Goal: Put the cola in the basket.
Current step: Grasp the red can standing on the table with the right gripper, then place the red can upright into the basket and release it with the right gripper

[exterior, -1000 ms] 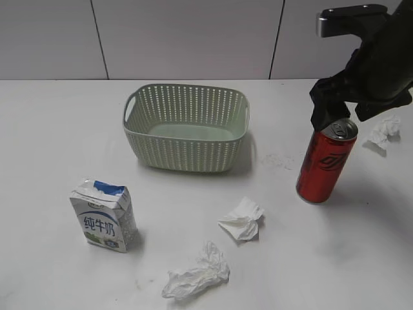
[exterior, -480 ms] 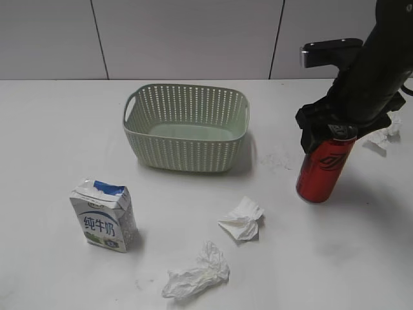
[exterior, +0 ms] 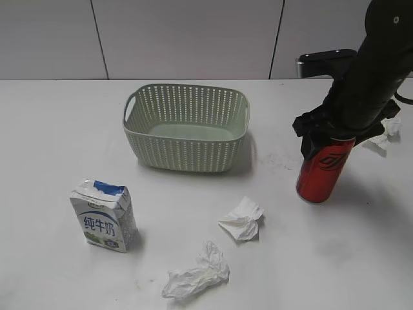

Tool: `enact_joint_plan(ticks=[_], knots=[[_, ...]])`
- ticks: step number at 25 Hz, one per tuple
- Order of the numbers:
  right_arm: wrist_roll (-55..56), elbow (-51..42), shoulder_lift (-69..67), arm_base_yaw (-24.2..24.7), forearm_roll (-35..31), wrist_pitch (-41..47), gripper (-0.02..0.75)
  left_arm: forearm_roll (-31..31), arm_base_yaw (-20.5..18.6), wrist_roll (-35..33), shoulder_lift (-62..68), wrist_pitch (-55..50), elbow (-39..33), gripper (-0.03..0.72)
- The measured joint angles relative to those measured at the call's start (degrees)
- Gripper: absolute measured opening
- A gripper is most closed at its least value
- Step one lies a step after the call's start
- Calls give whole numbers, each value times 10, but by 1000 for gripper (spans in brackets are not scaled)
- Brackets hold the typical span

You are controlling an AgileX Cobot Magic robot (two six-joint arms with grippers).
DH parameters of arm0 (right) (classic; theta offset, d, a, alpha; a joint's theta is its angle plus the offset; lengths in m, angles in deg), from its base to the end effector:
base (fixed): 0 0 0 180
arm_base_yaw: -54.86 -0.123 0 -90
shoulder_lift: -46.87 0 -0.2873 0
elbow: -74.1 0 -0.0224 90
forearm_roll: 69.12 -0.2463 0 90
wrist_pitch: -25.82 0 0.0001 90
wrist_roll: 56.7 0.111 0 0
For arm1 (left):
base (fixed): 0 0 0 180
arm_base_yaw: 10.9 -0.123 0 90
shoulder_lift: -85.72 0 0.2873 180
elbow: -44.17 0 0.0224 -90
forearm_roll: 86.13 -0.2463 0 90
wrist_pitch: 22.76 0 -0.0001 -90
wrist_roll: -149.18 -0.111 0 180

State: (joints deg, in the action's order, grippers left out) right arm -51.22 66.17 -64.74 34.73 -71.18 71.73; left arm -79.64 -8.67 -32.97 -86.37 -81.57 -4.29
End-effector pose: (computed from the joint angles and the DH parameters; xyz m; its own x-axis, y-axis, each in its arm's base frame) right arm 0.3360 0.1262 0.1807 -0.9443 -0.2180 -0.2467 -0.2382 0.9697 0.0551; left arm 0.0078 -0.0110 0.2708 -0.4252 -0.0047 -0.9051 0.1172 0.9913 -0.0602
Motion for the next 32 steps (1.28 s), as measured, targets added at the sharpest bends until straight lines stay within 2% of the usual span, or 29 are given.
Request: enact_joint_plan(ticks=[8, 12, 22, 26, 32], knots=[[-1, 4, 1, 0, 3, 1, 523, 0, 0, 0, 0, 0, 0, 228], [-2, 37, 7, 0, 10, 19, 521, 0, 0, 0, 0, 0, 0, 228], [-73, 248, 11, -4, 13, 101, 520, 0, 0, 0, 0, 0, 0, 228], [-100, 320, 0, -30, 13, 104, 520, 0, 0, 0, 0, 0, 0, 228], [-106, 401, -64, -98, 11, 109, 520, 0, 0, 0, 0, 0, 0, 228]])
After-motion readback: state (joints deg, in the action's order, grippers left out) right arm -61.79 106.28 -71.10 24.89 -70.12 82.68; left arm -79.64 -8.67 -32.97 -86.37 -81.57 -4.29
